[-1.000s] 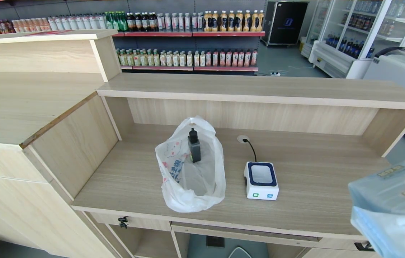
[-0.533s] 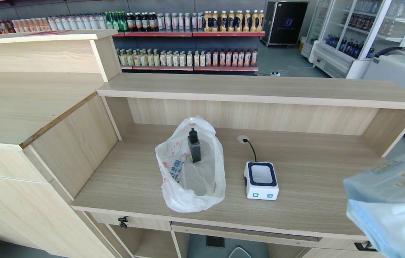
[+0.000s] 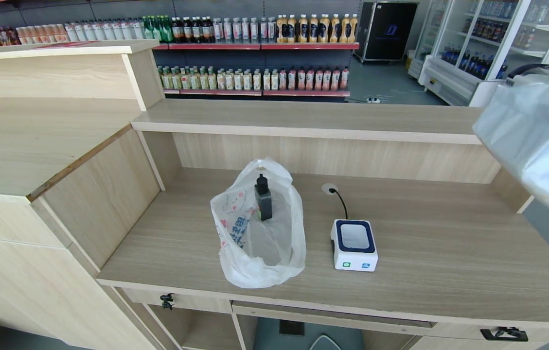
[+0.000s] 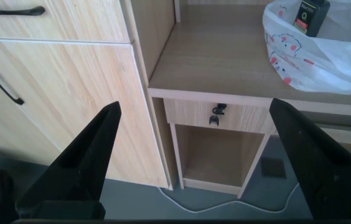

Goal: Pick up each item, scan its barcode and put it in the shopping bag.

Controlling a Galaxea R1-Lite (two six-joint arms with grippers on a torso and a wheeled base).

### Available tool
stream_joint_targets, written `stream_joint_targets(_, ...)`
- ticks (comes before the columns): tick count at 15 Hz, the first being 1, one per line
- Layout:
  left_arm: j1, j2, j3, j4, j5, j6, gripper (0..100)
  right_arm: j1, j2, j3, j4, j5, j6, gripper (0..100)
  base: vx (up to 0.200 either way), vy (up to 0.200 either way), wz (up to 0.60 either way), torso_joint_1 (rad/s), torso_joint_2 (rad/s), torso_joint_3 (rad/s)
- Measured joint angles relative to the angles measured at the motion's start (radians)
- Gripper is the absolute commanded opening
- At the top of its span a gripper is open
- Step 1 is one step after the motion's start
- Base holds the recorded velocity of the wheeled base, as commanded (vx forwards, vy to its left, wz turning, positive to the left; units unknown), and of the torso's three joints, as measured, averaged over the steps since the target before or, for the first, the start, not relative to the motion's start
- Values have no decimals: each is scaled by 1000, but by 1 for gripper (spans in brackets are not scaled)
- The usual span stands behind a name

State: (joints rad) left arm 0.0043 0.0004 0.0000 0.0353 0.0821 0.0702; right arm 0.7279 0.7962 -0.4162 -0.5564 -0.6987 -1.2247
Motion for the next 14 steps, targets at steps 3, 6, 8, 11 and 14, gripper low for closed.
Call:
stream_joint_targets(3, 0, 0, 0, 0, 0, 0, 100, -1, 65, -111, 306, -114, 350, 0, 0, 0, 0, 0, 0, 0)
stream_joint_targets(6, 0, 0, 0, 0, 0, 0, 100, -25, 97, -318, 640, -37, 688, 0, 0, 0, 0, 0, 0, 0)
stream_joint_targets(8, 0, 0, 0, 0, 0, 0, 100, -76, 127, -410, 672, 93, 779, 0, 0, 0, 0, 0, 0, 0)
stream_joint_targets(11, 0, 0, 0, 0, 0, 0, 100, -144, 157, -470, 779, 197, 835, 0, 0, 0, 0, 0, 0, 0)
stream_joint_targets(14, 0, 0, 0, 0, 0, 0, 100, -284, 165, -560, 1035, 297, 875, 0, 0, 0, 0, 0, 0, 0)
